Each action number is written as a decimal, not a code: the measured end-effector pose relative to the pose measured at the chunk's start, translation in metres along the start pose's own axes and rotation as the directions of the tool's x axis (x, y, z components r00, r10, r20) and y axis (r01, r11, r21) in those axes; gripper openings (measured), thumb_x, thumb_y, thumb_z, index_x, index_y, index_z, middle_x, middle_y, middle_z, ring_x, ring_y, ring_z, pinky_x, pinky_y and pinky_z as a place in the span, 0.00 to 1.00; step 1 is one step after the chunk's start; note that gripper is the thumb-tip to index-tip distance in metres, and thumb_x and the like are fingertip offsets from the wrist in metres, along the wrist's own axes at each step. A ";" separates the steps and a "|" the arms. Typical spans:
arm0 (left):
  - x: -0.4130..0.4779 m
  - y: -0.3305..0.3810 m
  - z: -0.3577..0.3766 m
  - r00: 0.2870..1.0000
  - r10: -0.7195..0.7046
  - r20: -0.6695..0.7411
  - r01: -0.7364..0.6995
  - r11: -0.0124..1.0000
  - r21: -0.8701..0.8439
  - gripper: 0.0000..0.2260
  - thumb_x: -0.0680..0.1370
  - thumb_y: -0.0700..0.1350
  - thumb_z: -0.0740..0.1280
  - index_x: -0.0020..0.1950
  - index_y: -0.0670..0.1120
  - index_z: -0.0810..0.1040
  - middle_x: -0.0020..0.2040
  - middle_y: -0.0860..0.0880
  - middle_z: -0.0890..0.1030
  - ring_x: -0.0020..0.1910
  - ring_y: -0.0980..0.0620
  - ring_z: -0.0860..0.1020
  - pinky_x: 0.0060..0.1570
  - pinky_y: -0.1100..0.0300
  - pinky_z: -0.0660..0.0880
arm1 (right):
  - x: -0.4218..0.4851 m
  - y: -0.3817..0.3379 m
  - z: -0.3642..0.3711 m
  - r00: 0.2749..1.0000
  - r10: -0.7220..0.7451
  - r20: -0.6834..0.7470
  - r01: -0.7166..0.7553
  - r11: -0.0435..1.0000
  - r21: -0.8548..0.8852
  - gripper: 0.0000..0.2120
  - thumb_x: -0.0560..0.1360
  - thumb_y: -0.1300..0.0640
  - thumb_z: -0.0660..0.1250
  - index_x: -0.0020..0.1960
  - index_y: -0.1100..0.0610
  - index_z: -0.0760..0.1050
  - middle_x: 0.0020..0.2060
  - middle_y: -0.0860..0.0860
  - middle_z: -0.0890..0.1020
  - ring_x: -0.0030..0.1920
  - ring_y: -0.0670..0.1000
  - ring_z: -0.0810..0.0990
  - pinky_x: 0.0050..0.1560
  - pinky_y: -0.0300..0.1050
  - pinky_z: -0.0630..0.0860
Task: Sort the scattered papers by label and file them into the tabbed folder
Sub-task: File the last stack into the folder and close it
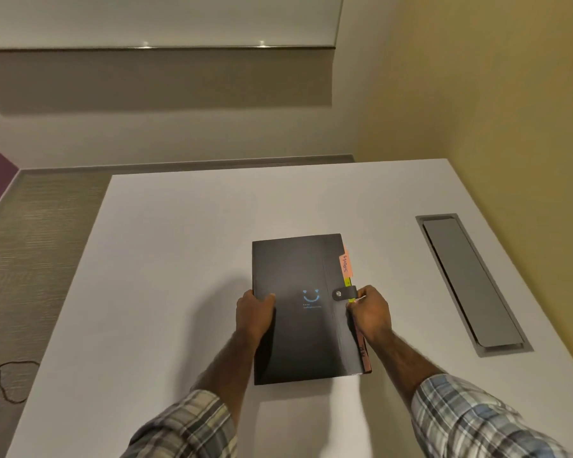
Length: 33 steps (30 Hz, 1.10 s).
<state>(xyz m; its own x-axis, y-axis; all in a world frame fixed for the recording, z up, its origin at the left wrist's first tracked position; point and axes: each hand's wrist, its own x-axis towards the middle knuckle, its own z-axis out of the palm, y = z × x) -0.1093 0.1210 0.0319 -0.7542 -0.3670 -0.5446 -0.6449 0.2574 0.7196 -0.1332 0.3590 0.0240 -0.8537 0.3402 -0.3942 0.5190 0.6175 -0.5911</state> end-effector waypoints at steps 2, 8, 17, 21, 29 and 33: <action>0.002 0.002 0.011 1.000 0.015 -0.006 -0.015 0.998 0.054 0.19 0.80 0.51 0.67 0.68 0.41 0.75 0.61 0.44 0.80 0.55 0.45 0.80 0.55 0.53 0.80 | 0.014 0.007 0.000 1.000 -0.002 0.010 0.002 1.000 -0.010 0.04 0.78 0.61 0.68 0.49 0.56 0.73 0.42 0.52 0.80 0.41 0.54 0.80 0.46 0.52 0.81; 0.002 -0.001 0.034 0.997 0.040 -0.064 -0.023 0.969 0.244 0.25 0.75 0.47 0.72 0.71 0.44 0.71 0.62 0.41 0.75 0.61 0.38 0.76 0.64 0.44 0.76 | 0.030 0.019 0.000 0.997 -0.015 0.074 0.014 1.000 0.019 0.04 0.77 0.62 0.66 0.49 0.54 0.73 0.46 0.52 0.81 0.45 0.53 0.80 0.46 0.47 0.79; -0.009 -0.012 0.051 0.983 0.179 -0.035 -0.138 0.855 0.500 0.25 0.76 0.47 0.72 0.71 0.49 0.67 0.68 0.46 0.70 0.67 0.43 0.71 0.62 0.45 0.78 | 0.022 0.036 -0.002 0.958 -0.264 0.116 0.287 0.911 -0.296 0.20 0.76 0.54 0.69 0.67 0.50 0.71 0.58 0.51 0.76 0.53 0.53 0.79 0.52 0.50 0.81; -0.005 -0.025 0.053 0.968 0.250 -0.004 -0.195 0.766 0.613 0.28 0.77 0.51 0.68 0.75 0.49 0.62 0.74 0.46 0.66 0.72 0.43 0.68 0.67 0.44 0.75 | 0.008 0.038 0.003 0.854 -0.445 0.270 0.517 0.665 -0.539 0.32 0.77 0.43 0.66 0.76 0.50 0.60 0.76 0.56 0.63 0.75 0.61 0.65 0.68 0.59 0.72; -0.012 -0.036 0.036 0.959 0.272 0.078 -0.236 0.615 0.753 0.36 0.81 0.57 0.62 0.83 0.48 0.48 0.84 0.43 0.48 0.82 0.41 0.50 0.79 0.45 0.58 | -0.016 0.035 0.015 0.823 -0.418 0.384 0.566 0.548 -0.615 0.38 0.80 0.33 0.52 0.82 0.52 0.50 0.82 0.58 0.50 0.81 0.63 0.45 0.76 0.67 0.51; -0.023 -0.021 0.008 0.950 0.296 0.095 -0.260 0.588 0.766 0.36 0.83 0.58 0.59 0.83 0.49 0.43 0.84 0.44 0.41 0.83 0.41 0.41 0.81 0.45 0.47 | -0.027 0.014 0.010 0.805 -0.513 0.299 0.574 0.543 -0.612 0.37 0.76 0.33 0.51 0.77 0.53 0.66 0.73 0.58 0.72 0.74 0.63 0.70 0.67 0.66 0.70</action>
<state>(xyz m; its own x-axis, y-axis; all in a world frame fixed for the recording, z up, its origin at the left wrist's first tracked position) -0.0795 0.1312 0.0254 -0.9197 -0.1875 -0.3451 -0.2780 0.9314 0.2349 -0.1022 0.3510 0.0194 -0.9405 -0.2551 -0.2244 -0.2340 0.9652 -0.1165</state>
